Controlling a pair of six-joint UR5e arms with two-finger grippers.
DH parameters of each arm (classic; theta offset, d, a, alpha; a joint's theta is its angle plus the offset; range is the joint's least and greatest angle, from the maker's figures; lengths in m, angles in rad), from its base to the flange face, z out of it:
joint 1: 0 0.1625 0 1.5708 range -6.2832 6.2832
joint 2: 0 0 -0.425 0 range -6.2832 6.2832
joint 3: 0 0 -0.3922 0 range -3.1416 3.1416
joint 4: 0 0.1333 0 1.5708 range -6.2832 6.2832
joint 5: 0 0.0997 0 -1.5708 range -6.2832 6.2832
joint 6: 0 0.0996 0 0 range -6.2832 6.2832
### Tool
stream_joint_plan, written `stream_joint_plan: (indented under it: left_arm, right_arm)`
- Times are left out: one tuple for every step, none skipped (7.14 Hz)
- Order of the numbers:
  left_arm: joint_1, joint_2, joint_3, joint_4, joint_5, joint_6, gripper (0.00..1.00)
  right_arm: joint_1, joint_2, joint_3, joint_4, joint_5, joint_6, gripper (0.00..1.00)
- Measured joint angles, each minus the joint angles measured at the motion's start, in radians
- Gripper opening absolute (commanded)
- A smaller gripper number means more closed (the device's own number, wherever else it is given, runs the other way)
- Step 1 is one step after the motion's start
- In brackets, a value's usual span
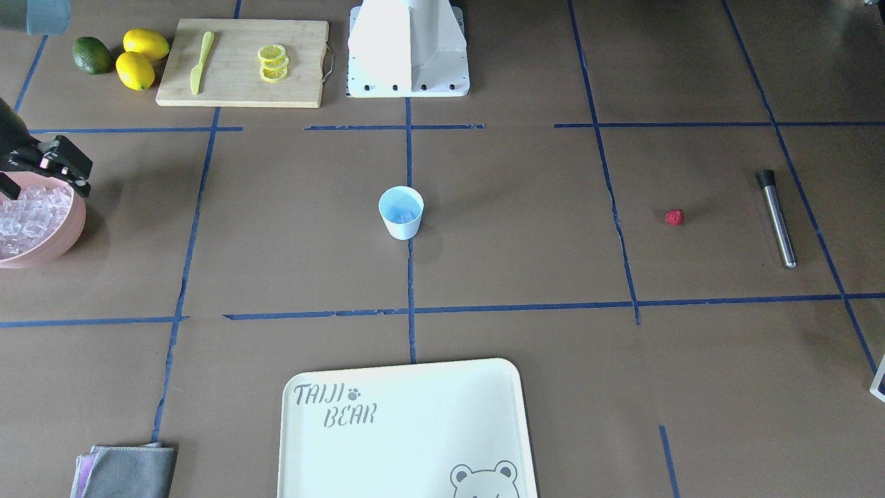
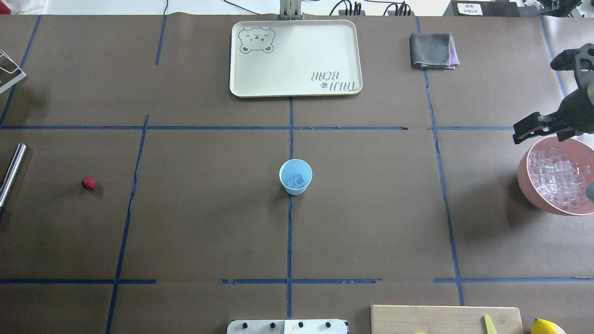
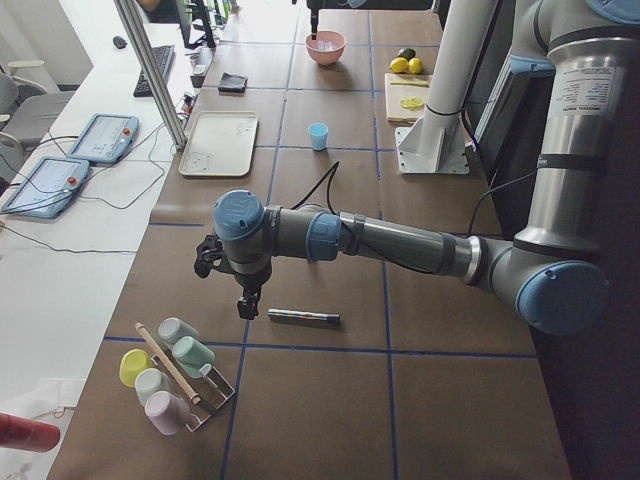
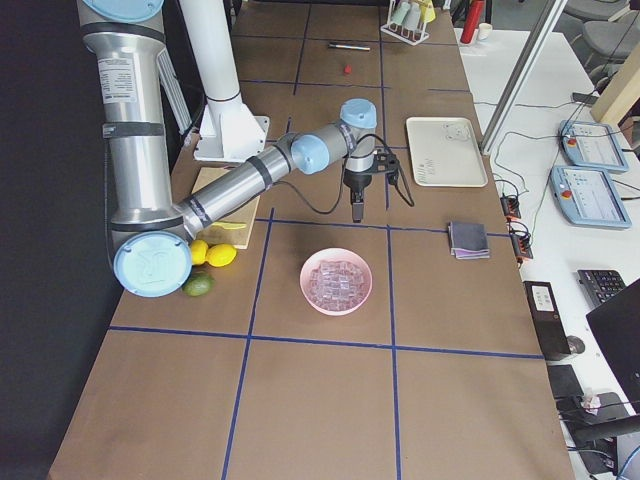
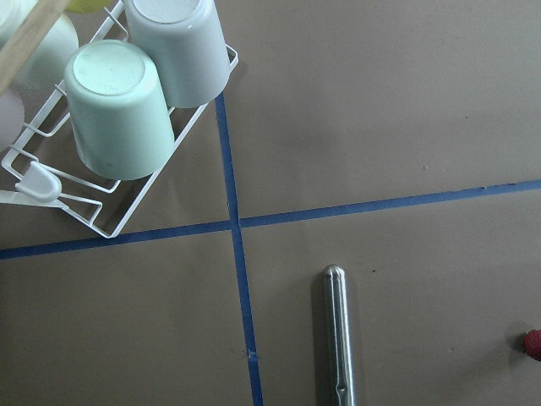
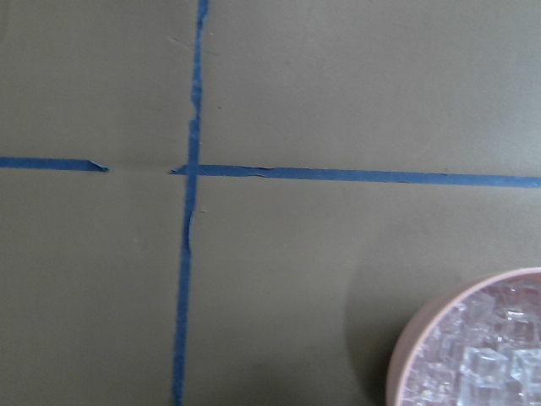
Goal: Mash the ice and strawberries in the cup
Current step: 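Move the empty right gripper back over the bowl of ice, then lower the right gripper into the bowl and grasp a third ice cube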
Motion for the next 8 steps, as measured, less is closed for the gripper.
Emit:
stream_joint_plan:
  left_arm:
    - [0.0, 0.0, 0.0, 0.0, 0.0, 0.0, 1.0]
    - [0.001, 0.0, 0.0, -0.001, 0.0, 0.0, 1.0]
    - [0.001, 0.0, 0.001, -0.001, 0.0, 0.0, 1.0]
    - [0.002, 0.0, 0.001, -0.001, 0.0, 0.0, 1.0]
    - [0.004, 0.0, 0.001, -0.001, 0.0, 0.0, 1.0]
    - [0.006, 0.0, 0.0, -0.001, 0.0, 0.0, 1.0]
    - [0.006, 0.0, 0.0, -0.001, 0.0, 0.0, 1.0]
    - [0.007, 0.0, 0.0, -0.001, 0.0, 0.0, 1.0]
  right_arm:
    - [0.013, -0.029, -0.012, 0.022, 0.008, -0.023, 1.0]
    - [0.02, -0.042, -0.039, 0.03, 0.009, -0.054, 1.0]
    - [0.026, -0.047, -0.078, 0.033, 0.009, -0.096, 1.0]
    - [0.034, -0.049, -0.127, 0.034, 0.007, -0.145, 1.0]
    - [0.041, -0.052, -0.173, 0.035, 0.007, -0.195, 1.0]
    - [0.046, -0.057, -0.205, 0.036, 0.006, -0.232, 1.0]
    - [0.047, -0.056, -0.232, 0.037, 0.006, -0.25, 1.0]
    - [0.047, -0.052, -0.258, 0.039, 0.006, -0.257, 1.0]
